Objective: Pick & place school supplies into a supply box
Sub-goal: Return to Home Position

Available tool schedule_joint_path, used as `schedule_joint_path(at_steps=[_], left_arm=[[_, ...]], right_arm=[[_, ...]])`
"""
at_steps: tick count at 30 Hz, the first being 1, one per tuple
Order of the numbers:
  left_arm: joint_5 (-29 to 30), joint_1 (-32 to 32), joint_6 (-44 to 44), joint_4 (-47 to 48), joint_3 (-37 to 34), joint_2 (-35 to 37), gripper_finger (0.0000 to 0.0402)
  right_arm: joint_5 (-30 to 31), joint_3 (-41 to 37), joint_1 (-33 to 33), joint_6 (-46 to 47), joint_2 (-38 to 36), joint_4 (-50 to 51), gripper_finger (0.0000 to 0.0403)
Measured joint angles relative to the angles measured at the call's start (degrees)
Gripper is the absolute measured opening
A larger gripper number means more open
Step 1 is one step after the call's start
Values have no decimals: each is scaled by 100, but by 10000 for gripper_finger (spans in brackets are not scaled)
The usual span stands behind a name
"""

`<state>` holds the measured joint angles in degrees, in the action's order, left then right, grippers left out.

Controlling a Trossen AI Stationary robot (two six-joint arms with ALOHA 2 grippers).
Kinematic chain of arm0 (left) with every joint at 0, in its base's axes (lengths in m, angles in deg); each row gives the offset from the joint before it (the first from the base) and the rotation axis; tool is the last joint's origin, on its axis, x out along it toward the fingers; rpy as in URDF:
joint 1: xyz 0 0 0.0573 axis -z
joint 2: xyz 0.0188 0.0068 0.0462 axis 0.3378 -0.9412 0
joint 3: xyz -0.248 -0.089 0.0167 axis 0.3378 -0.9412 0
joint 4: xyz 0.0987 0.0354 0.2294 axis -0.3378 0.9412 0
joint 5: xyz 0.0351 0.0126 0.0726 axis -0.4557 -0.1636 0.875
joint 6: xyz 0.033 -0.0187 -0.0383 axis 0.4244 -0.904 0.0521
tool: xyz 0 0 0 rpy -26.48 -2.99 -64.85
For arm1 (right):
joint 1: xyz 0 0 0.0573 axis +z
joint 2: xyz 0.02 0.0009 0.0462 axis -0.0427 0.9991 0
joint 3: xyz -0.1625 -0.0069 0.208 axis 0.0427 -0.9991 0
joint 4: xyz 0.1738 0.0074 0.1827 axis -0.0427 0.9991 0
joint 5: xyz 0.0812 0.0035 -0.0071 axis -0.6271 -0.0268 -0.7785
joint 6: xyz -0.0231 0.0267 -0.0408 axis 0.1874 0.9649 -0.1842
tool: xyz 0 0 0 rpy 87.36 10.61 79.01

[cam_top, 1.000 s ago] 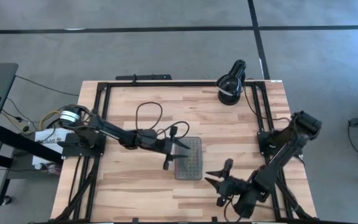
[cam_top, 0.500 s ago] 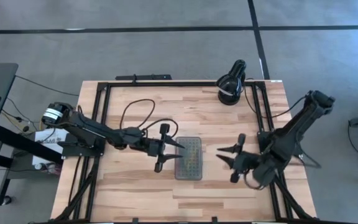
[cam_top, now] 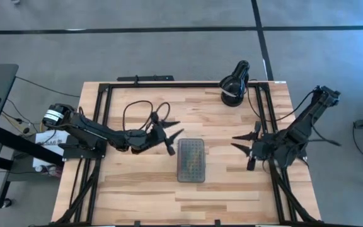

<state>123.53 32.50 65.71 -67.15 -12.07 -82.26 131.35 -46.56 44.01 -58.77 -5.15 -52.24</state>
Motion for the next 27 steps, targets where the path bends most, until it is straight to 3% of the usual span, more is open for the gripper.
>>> schedule_joint_path(at_steps=[3,8,10,15,18,23,27], left_arm=[[538,-9,-170,-1,0,0,153],[539,-55,363,-2,2,0,153],[352,-127,531,10,2,2,153],[-805,-398,559,20,-82,4,153],[-1106,-502,532,131,-98,4,153],[-1417,-609,536,273,-101,4,153],[-1758,-617,667,283,-101,4,153]], right_arm=[[-8,-418,-2,4,-702,-2,102],[-274,-1195,-36,13,-2240,-110,102],[-389,-1468,-90,-73,-2967,-250,102],[-903,-2107,-336,-700,-4259,-1425,102],[-995,-2391,-455,-982,-4660,-2147,102],[-1136,-2643,-704,-920,-4627,-2173,102],[-1976,-2915,-951,-927,-4574,-2135,102]])
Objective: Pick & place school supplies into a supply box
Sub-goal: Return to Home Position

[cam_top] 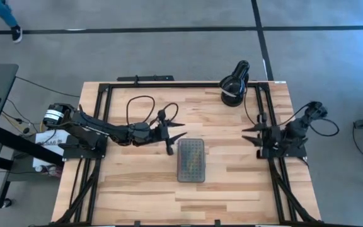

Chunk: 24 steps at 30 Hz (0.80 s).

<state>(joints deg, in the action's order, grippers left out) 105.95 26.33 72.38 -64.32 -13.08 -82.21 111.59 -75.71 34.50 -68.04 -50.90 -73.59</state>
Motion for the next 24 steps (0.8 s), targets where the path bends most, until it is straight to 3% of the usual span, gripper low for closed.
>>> schedule_joint_path(at_steps=[5,11,13,19,24], left_arm=[[-389,-60,96,27,-38,0,153],[-1162,-368,-43,-703,-625,189,153],[-1366,-460,-133,-1105,-969,288,153],[-1438,-460,-177,-2248,-1846,546,153],[-1433,-450,-176,-2377,-2143,733,153]], right_arm=[[-1451,-150,-506,27,5,-75,102],[-1923,-505,-1422,290,45,-141,102],[-2338,-568,-1724,375,-29,-155,102],[-3401,-715,-2603,491,-85,-158,102],[-4181,-741,-3392,530,-79,-124,102]])
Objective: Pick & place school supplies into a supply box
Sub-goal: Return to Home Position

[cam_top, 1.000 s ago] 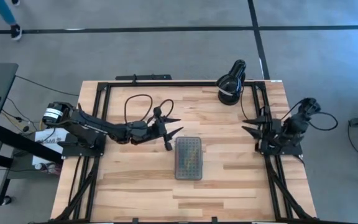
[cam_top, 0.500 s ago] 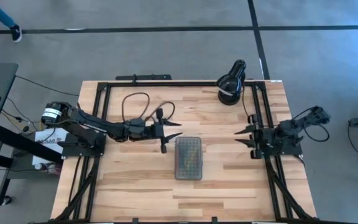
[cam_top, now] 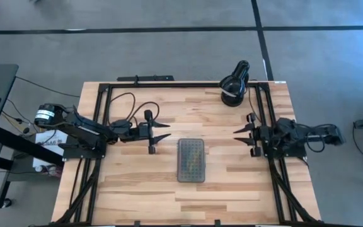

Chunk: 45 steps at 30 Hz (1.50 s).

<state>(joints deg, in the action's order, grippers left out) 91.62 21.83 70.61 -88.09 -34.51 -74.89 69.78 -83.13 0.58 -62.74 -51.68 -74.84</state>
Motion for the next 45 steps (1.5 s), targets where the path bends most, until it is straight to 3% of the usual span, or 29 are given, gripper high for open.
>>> schedule_joint_path(at_steps=[8,12,19,27,45], left_arm=[[-265,-74,120,34,-7,-1,153],[-148,-74,61,31,-7,-1,153],[903,-87,-987,83,-7,-3,153],[88,-84,-546,293,-7,-5,153],[76,-85,-510,348,-7,-5,153]], right_arm=[[-1215,-27,-1191,64,7,238,102],[-1276,-76,-1496,-9,1,91,102],[-1279,-76,-1727,-33,9,93,102],[-1267,-76,-1748,-7,7,98,102],[-1176,-81,-1752,-37,7,106,102]])
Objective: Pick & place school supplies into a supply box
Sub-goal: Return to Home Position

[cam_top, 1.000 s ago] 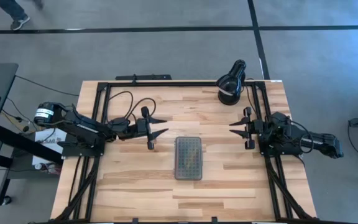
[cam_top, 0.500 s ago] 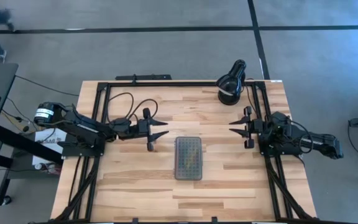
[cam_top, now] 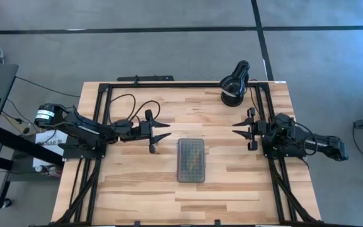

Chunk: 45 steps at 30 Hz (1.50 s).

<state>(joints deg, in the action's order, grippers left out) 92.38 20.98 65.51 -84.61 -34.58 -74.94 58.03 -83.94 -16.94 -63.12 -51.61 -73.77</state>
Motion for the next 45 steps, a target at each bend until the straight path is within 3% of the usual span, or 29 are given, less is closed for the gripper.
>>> schedule_joint_path(at_steps=[19,25,30,39,45], left_arm=[[25,0,-49,131,0,-13,153],[-806,0,258,120,0,-15,153],[-999,-289,361,72,-135,-15,153],[-239,115,185,-2138,-1681,-15,153],[371,533,288,-2521,-2025,-19,153]], right_arm=[[-1,0,-1,-10,0,2,102],[-1,0,-1,-9,0,2,102],[-1,0,-1,-10,0,4,102],[-1,0,-1,-9,0,4,102],[-1,0,-1,-9,-2,4,102]])
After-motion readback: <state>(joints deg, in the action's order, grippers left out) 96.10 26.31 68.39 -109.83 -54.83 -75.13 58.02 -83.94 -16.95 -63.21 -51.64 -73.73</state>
